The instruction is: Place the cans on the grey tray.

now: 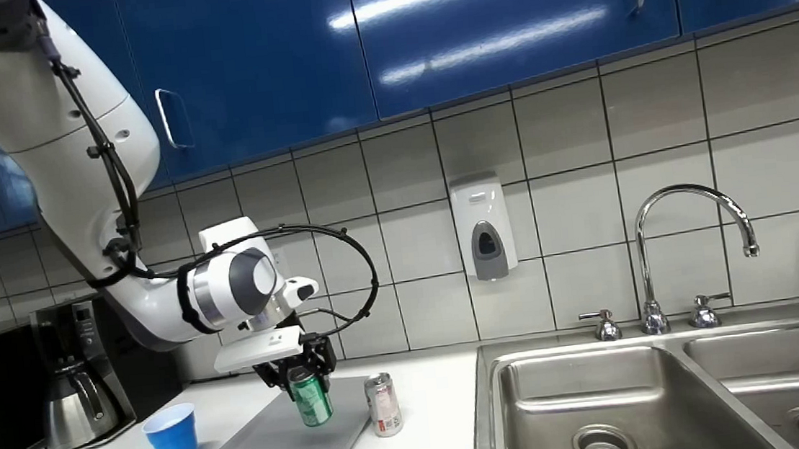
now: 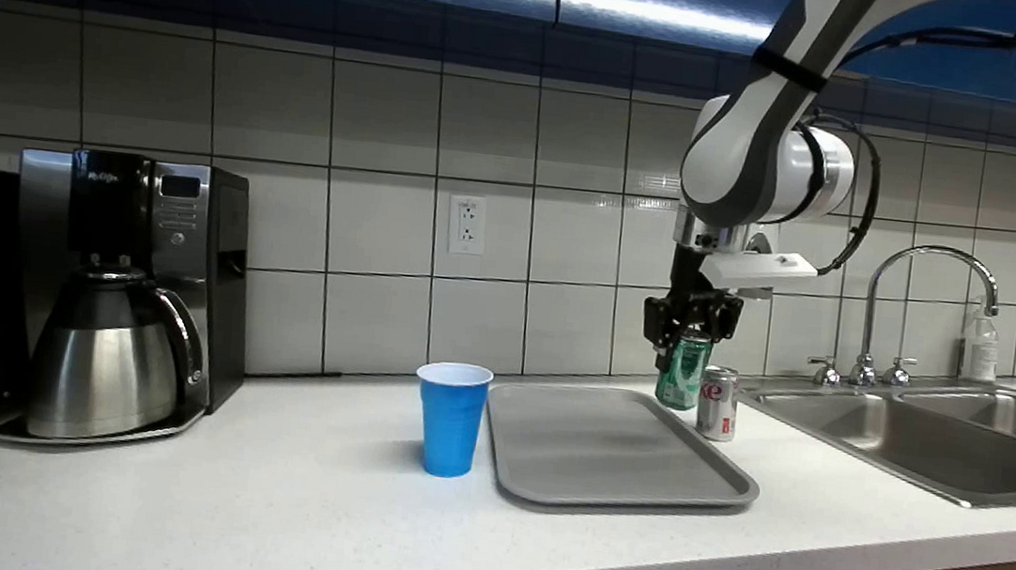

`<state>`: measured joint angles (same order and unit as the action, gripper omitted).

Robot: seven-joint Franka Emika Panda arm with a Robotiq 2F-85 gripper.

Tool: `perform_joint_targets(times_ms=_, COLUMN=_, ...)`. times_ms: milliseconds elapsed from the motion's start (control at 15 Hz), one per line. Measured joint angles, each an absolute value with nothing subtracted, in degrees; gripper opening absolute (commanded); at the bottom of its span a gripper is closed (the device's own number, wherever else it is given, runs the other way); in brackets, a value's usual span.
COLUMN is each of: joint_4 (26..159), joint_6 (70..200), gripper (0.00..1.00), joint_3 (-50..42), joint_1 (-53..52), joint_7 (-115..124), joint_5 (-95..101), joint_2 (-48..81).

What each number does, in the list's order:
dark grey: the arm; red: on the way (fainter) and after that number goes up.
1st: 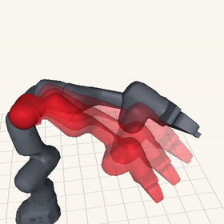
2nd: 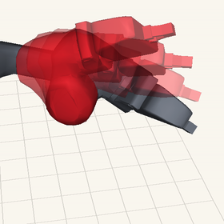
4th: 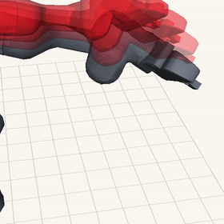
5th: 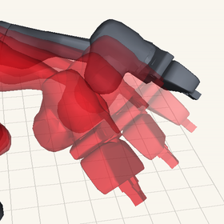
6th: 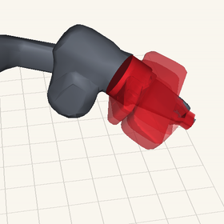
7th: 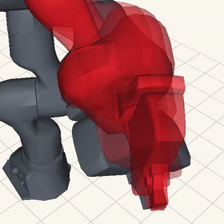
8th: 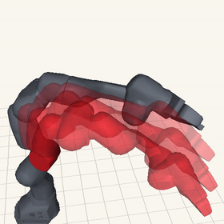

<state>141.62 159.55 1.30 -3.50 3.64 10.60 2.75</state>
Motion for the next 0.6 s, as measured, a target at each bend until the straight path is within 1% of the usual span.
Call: perform_joint_targets(times_ms=600, joint_4=137.1, joint_6=159.6, gripper=0.39, joint_3=5.2, joint_1=-5.5, joint_7=-1.4, joint_5=4.0, joint_2=5.5)
